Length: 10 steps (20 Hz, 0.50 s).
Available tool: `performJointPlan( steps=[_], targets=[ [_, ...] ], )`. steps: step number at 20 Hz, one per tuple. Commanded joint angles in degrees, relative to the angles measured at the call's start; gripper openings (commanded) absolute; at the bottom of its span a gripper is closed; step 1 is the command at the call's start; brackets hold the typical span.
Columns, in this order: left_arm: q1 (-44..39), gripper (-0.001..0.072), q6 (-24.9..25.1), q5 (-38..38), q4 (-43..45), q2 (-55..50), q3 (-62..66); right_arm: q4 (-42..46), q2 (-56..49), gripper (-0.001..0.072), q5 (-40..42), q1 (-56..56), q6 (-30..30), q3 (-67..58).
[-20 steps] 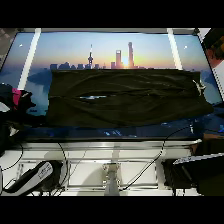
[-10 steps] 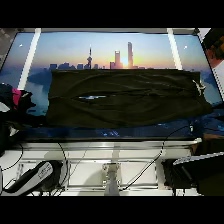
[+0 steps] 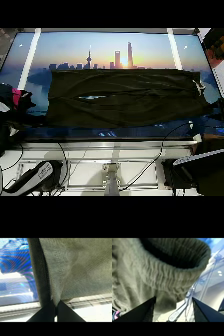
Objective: Fold the clothes and pants, and hang the long-sleeved shirts on hangers.
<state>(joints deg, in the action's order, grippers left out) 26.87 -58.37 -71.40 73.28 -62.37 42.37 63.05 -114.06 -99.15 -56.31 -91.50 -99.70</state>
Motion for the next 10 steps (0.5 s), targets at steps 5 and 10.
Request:
performJointPlan(
  steps=[5, 10],
  targets=[
    [-0.02, 0.0009, -0.17, 0.44, -2.19, -0.02, -0.02, 2.95, -0.48, 0.0442, 2.25, 0.35, 0.31, 0.00],
    [-0.02, 0.0009, -0.17, 0.48, -2.38, -0.02, -0.02, 2.27, -1.18, 0.0310, 4.68, 0.35, 2.67, 0.00]
  ],
)
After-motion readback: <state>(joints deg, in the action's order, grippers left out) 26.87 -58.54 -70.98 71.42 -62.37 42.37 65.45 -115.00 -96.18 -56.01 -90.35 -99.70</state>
